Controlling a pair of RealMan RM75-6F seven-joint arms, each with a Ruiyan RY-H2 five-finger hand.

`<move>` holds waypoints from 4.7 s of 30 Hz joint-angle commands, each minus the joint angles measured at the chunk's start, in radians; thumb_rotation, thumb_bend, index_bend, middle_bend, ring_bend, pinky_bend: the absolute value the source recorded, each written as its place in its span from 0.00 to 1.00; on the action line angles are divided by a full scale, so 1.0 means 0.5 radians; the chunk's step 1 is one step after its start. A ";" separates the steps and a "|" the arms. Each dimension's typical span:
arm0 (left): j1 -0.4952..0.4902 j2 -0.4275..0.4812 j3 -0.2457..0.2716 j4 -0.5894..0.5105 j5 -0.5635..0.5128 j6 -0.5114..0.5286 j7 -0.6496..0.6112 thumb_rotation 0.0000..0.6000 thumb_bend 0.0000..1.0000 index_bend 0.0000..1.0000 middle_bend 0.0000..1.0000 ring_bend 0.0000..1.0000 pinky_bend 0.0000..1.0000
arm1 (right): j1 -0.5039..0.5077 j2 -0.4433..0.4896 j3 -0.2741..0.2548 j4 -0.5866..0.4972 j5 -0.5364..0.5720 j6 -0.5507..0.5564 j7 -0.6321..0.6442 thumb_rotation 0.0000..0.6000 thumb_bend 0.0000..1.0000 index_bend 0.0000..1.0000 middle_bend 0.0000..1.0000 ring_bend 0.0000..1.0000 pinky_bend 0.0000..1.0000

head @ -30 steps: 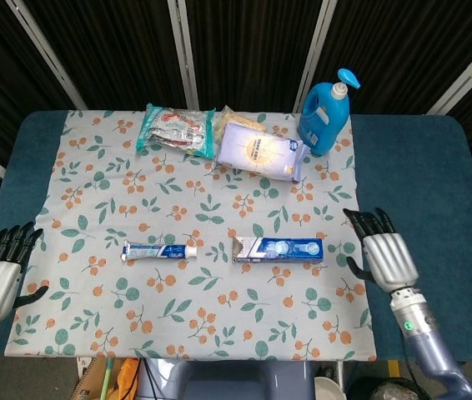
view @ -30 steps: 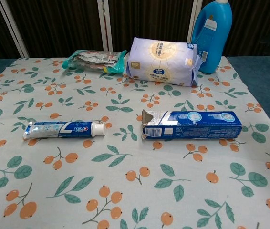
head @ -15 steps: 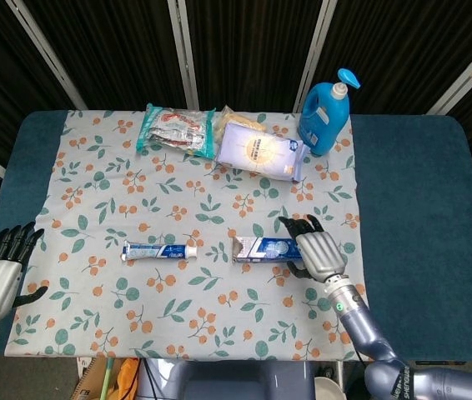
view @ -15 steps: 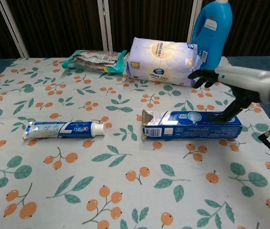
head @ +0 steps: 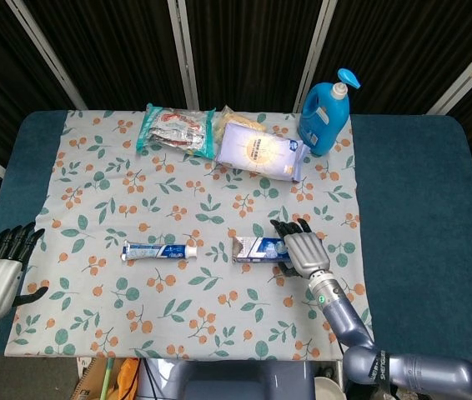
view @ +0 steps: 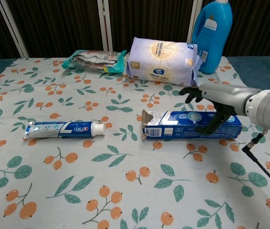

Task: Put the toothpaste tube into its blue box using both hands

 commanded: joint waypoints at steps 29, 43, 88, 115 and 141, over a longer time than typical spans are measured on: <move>-0.008 0.006 0.007 -0.026 -0.010 -0.019 -0.035 1.00 0.09 0.00 0.00 0.00 0.00 | -0.119 0.031 -0.149 -0.019 -0.370 0.193 0.345 1.00 0.36 0.48 0.53 0.51 0.44; -0.183 -0.029 -0.113 -0.167 -0.214 -0.274 0.173 1.00 0.09 0.07 0.03 0.06 0.10 | -0.476 0.443 -0.201 -0.221 -1.063 0.611 1.097 1.00 0.36 0.50 0.53 0.51 0.44; -1.082 -0.828 -0.184 0.159 -1.057 -0.793 1.192 1.00 0.41 0.63 0.72 0.70 0.64 | -0.563 0.552 -0.107 -0.240 -1.181 0.640 1.283 1.00 0.36 0.50 0.53 0.51 0.44; -1.713 0.104 -0.575 0.098 0.106 -0.836 0.872 1.00 0.44 0.66 0.75 0.72 0.65 | -0.578 0.570 -0.121 -0.278 -1.376 0.675 1.423 1.00 0.36 0.50 0.53 0.51 0.44; -1.971 0.155 -0.655 -0.110 0.090 -1.036 1.063 1.00 0.44 0.66 0.75 0.72 0.65 | -0.589 0.547 -0.164 -0.330 -1.442 0.678 1.408 1.00 0.36 0.50 0.53 0.51 0.44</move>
